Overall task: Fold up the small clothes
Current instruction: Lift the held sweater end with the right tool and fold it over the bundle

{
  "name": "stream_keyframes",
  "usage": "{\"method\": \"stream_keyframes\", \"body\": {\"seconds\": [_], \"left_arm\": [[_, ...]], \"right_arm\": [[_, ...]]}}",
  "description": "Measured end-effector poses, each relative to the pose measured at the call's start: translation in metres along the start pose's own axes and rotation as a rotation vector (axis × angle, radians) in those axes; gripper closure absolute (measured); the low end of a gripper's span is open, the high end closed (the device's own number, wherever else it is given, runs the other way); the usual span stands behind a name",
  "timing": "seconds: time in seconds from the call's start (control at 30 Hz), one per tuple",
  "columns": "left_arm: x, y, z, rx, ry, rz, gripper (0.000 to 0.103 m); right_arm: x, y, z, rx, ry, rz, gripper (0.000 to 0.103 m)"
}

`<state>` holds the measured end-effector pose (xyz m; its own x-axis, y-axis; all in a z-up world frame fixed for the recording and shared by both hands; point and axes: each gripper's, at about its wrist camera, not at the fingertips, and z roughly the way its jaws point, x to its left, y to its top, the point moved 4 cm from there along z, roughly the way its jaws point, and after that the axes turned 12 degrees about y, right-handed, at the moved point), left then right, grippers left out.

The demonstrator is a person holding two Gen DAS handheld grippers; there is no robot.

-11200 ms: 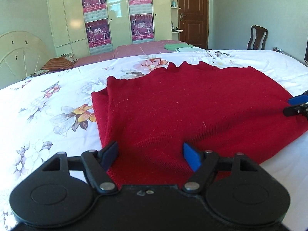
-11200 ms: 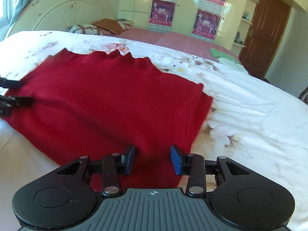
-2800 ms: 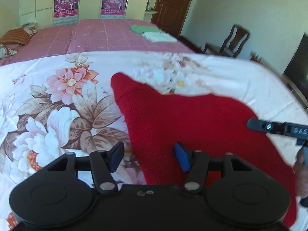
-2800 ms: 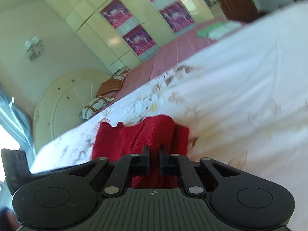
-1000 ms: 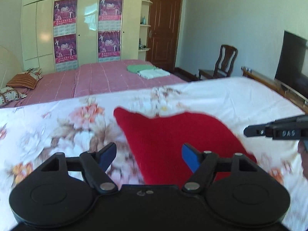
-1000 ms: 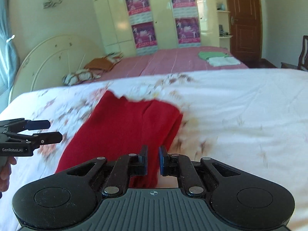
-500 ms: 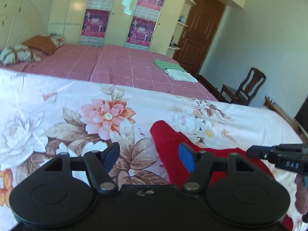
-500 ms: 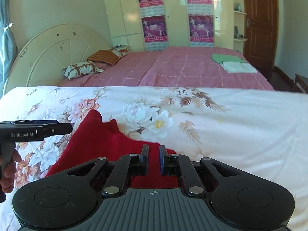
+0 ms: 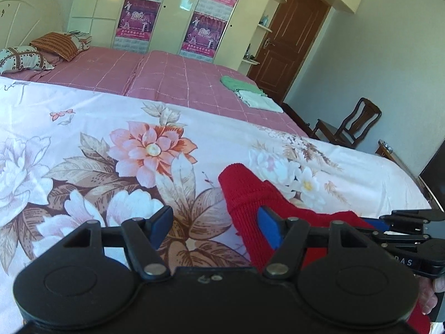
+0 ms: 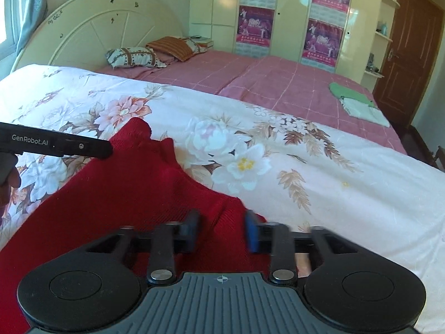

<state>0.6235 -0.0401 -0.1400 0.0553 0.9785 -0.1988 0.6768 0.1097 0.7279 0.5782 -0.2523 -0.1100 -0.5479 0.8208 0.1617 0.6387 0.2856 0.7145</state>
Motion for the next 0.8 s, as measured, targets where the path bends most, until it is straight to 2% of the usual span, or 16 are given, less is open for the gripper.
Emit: {"method": "stream_keyframes", "body": {"seconds": [0.1,0.2,0.3,0.37,0.4,0.43,0.47,0.63,0.7,0.77,0.8], "left_arm": [[-0.010,0.002,-0.004,-0.019,-0.037,0.027,0.037],[-0.022,-0.007,0.016,0.064,0.013,0.122,0.033],[-0.031,-0.006,0.018,0.055,0.047,0.195,0.030],[-0.034,-0.002,0.011,0.046,0.058,0.221,0.037],[-0.034,0.001,0.004,0.029,0.051,0.223,0.038],[-0.034,0.003,-0.004,0.005,0.038,0.221,0.037],[-0.033,0.004,-0.013,-0.012,0.026,0.214,0.037],[-0.030,-0.008,-0.044,-0.047,-0.048,0.188,0.038],[-0.037,-0.018,-0.033,0.007,-0.023,0.223,0.038],[-0.048,-0.032,-0.012,0.098,0.024,0.289,0.038],[-0.050,-0.035,-0.010,0.080,0.040,0.303,0.035]], "right_arm": [[-0.008,-0.004,-0.015,-0.052,-0.038,0.050,0.085],[-0.014,-0.012,-0.018,-0.054,-0.060,0.108,0.085],[-0.016,-0.010,-0.016,-0.058,-0.071,0.160,0.085],[-0.016,-0.008,-0.015,-0.058,-0.070,0.171,0.081],[-0.015,-0.007,-0.017,-0.065,-0.069,0.173,0.078],[-0.015,-0.006,-0.022,-0.081,-0.073,0.177,0.069],[-0.016,-0.005,-0.030,-0.112,-0.080,0.184,0.066],[-0.015,-0.002,-0.073,-0.207,-0.029,0.219,0.066],[-0.010,-0.004,-0.074,-0.190,0.017,0.206,0.070],[-0.009,-0.013,-0.054,-0.095,-0.001,0.184,0.085],[-0.011,-0.020,-0.041,-0.036,-0.023,0.192,0.085]]}}
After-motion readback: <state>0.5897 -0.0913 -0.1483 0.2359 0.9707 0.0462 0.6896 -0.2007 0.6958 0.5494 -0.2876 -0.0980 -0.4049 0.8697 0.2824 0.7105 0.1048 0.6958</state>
